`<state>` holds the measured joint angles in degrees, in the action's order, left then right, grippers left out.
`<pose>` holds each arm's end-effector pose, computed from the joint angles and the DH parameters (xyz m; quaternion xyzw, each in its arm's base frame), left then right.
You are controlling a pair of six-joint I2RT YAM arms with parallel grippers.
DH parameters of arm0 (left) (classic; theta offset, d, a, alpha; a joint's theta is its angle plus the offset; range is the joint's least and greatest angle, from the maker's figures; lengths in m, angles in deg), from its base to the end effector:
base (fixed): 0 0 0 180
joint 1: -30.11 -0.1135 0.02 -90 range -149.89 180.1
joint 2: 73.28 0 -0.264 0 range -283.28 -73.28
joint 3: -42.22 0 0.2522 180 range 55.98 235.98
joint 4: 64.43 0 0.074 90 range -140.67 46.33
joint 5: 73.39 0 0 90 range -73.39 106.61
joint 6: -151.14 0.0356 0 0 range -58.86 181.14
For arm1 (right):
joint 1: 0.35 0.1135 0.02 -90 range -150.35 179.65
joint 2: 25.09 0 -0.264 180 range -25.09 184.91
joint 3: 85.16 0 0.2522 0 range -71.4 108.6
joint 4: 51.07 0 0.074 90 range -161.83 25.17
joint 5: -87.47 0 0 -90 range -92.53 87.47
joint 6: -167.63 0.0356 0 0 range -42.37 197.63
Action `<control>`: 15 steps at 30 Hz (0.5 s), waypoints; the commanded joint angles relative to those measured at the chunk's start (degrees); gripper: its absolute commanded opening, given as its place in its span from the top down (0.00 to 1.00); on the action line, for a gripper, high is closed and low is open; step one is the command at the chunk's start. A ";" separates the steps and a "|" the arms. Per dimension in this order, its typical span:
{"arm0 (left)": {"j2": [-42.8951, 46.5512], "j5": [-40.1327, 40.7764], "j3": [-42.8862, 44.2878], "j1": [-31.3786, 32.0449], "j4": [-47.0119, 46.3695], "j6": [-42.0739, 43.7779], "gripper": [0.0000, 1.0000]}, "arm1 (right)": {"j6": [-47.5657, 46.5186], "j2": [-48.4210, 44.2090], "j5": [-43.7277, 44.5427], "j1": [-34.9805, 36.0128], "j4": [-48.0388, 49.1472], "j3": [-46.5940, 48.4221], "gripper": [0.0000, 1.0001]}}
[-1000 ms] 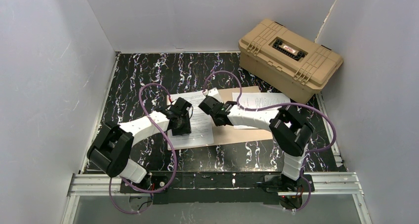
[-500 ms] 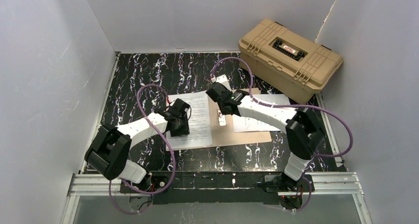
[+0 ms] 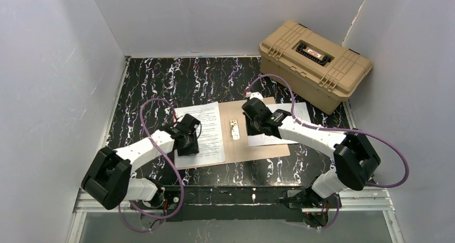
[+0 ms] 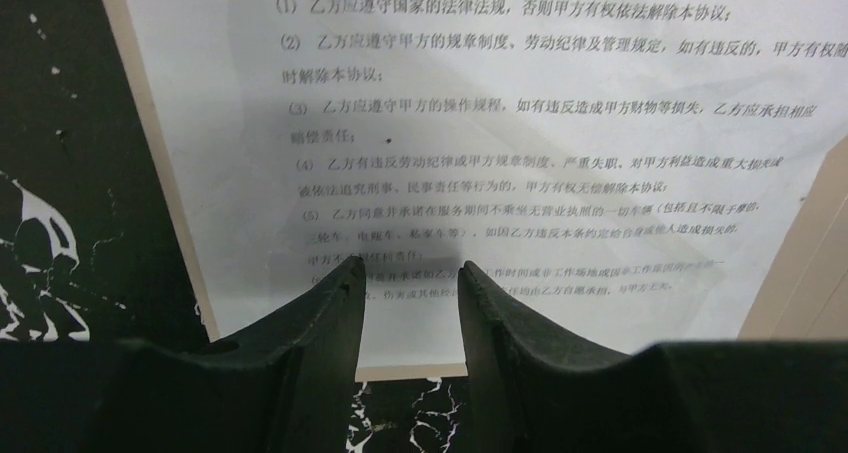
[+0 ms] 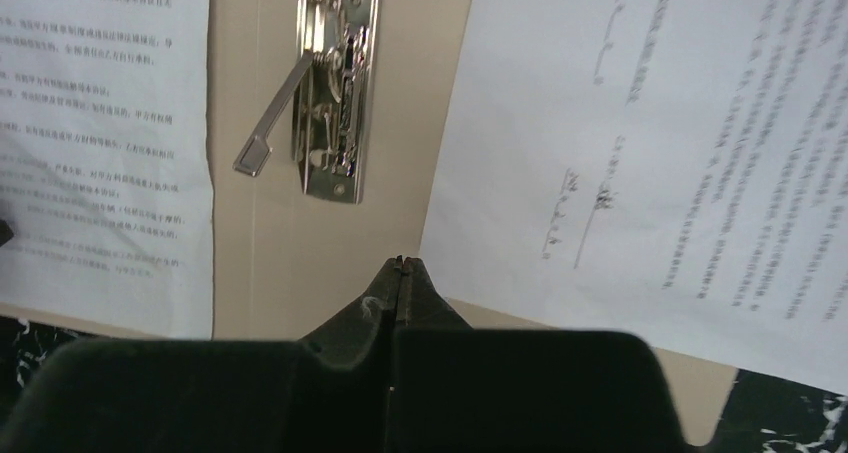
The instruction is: Put the files into the folder
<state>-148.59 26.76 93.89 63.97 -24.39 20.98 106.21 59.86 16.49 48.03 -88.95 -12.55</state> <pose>0.1965 -0.1243 0.1700 -0.0734 0.9673 -0.0677 0.2329 0.2159 0.2255 0.2398 -0.1041 0.9233 0.0872 0.3593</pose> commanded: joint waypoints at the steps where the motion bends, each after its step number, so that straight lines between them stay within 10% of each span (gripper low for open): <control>1: 4.15 1.78 -0.80 -0.38 4.62 -1.05 0.61 | 7.16 -0.46 -11.23 -0.14 9.62 -3.73 0.99; 15: 5.18 -2.26 5.96 -0.39 1.68 1.84 0.46 | 19.62 7.12 -20.52 -0.66 26.69 -8.80 0.99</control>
<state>-142.43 25.54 95.97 63.95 -22.03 21.41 121.55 65.34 -1.41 47.88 -69.71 -20.88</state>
